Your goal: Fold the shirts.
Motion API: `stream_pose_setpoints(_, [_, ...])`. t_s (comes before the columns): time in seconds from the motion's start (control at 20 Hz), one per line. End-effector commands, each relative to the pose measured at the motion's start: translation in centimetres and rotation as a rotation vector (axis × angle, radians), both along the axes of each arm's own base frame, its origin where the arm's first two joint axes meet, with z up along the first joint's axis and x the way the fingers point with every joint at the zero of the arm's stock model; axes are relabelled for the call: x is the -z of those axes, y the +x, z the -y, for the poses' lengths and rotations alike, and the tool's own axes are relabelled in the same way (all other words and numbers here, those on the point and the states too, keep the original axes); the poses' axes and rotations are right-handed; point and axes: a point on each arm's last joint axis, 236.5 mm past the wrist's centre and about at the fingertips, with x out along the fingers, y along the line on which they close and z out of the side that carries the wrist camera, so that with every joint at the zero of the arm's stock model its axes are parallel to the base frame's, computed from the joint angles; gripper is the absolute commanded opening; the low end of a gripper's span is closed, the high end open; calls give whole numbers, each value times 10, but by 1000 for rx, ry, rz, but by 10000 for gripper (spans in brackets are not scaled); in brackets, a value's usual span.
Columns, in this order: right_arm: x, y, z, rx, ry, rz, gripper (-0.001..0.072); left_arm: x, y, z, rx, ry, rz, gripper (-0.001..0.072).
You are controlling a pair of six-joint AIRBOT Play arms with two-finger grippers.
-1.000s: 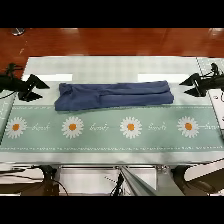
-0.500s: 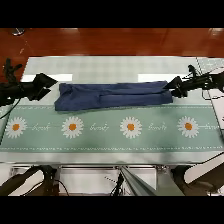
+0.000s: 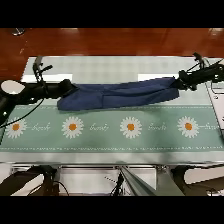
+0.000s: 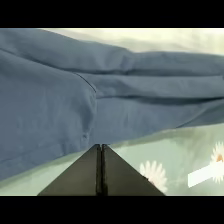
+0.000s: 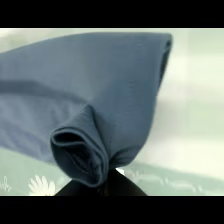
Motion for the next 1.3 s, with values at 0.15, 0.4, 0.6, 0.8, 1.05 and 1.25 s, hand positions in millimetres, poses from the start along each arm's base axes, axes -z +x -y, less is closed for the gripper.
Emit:
stream_pose_setpoints(0.15, [-82, -89, -9, 47, -128, 136, 26, 20, -9, 128, 264, 31, 29, 21])
stream_pose_setpoints(0.4, [-108, -152, -31, 141, -131, 205, 27, 54, -33, 254, 517, 5, -77, 21])
stream_pose_setpoints(0.6, [-130, -173, -41, 146, -136, 261, 27, 80, -69, 320, 623, -10, -156, 21])
stream_pose_setpoints(0.8, [-145, -173, -61, 121, -50, 300, 27, 91, -122, 370, 701, -81, -236, 22])
stream_pose_setpoints(1.05, [-144, -174, -60, 118, -58, 298, 27, 72, -86, 347, 650, -135, -259, 22])
stream_pose_setpoints(1.25, [-146, -170, -64, 108, -56, 322, 27, 34, -7, 236, 582, -183, -304, 22])
